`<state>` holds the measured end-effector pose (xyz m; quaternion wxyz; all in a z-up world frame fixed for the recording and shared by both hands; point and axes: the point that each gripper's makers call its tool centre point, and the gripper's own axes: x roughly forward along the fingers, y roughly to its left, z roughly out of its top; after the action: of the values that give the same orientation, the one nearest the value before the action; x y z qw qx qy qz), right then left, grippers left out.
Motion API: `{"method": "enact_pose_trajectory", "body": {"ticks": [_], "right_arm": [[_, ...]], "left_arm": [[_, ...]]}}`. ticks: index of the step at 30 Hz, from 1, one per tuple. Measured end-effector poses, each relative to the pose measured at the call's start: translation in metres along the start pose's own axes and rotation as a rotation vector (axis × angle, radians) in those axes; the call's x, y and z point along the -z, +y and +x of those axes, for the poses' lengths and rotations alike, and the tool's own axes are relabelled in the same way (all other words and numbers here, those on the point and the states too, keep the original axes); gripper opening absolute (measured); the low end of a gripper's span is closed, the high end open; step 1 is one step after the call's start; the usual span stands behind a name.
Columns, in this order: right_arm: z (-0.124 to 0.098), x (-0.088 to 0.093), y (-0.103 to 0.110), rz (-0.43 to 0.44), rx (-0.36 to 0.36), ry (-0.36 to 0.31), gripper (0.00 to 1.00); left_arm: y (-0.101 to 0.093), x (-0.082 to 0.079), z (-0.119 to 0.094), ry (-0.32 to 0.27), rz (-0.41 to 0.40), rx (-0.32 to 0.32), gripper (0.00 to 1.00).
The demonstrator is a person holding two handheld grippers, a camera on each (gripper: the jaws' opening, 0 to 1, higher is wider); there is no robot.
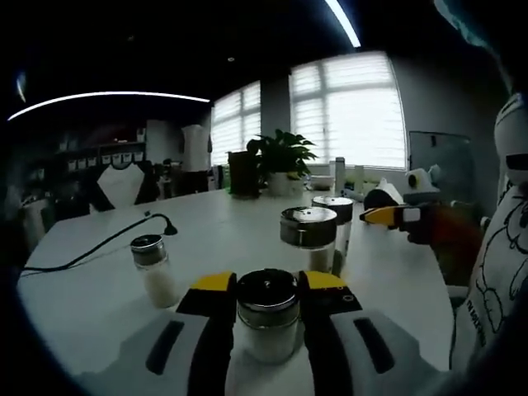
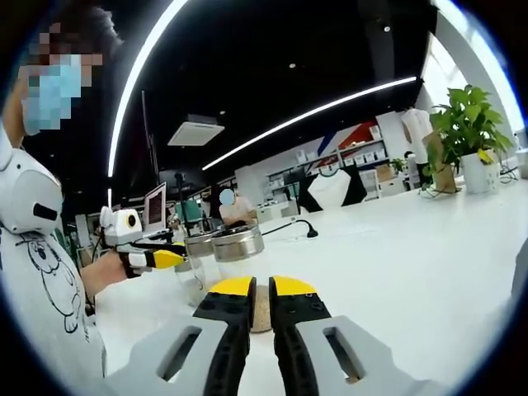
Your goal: Rotate the seasoning bottle until the label or dispensing opening points toward the visible target arrow and the bottle remains upright within the marked orientation range
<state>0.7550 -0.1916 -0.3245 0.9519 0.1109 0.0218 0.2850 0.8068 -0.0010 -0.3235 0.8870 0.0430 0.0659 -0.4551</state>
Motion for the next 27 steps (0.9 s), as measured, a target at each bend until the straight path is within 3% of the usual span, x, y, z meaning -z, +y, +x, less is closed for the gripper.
{"method": "enact_pose_trajectory", "body": {"ticks": [3,6,15,17,18,22,24,27], "right_arm": [[-0.001,-0.001,0.0,0.0,-0.002,-0.002,0.04],[-0.002,-0.001,0.0,0.002,0.0,-0.004,0.04],[-0.002,0.002,0.001,0.005,0.0,0.003,0.04],[-0.002,0.003,0.002,0.004,-0.001,0.005,0.04],[-0.002,0.003,0.002,0.004,0.0,0.006,0.04],[-0.002,0.002,0.002,0.004,0.001,0.005,0.04],[-0.002,0.002,0.003,0.004,0.001,0.007,0.04],[-0.002,0.002,0.004,-0.005,-0.002,0.014,0.04]], "left_arm": [[0.0,0.0,0.0,-0.006,0.009,0.017,0.32],[-0.006,0.004,0.001,0.011,0.089,0.067,0.37],[0.002,-0.009,-0.002,-0.056,0.041,0.144,0.45],[-0.009,-0.007,-0.003,-0.041,0.0,0.256,0.44],[-0.009,-0.005,-0.004,-0.029,-0.037,0.266,0.43],[0.004,-0.005,-0.003,-0.055,-0.029,0.259,0.46],[0.007,-0.002,-0.002,-0.047,-0.033,0.277,0.43],[0.004,-0.005,-0.001,-0.058,-0.039,0.342,0.45]]}}
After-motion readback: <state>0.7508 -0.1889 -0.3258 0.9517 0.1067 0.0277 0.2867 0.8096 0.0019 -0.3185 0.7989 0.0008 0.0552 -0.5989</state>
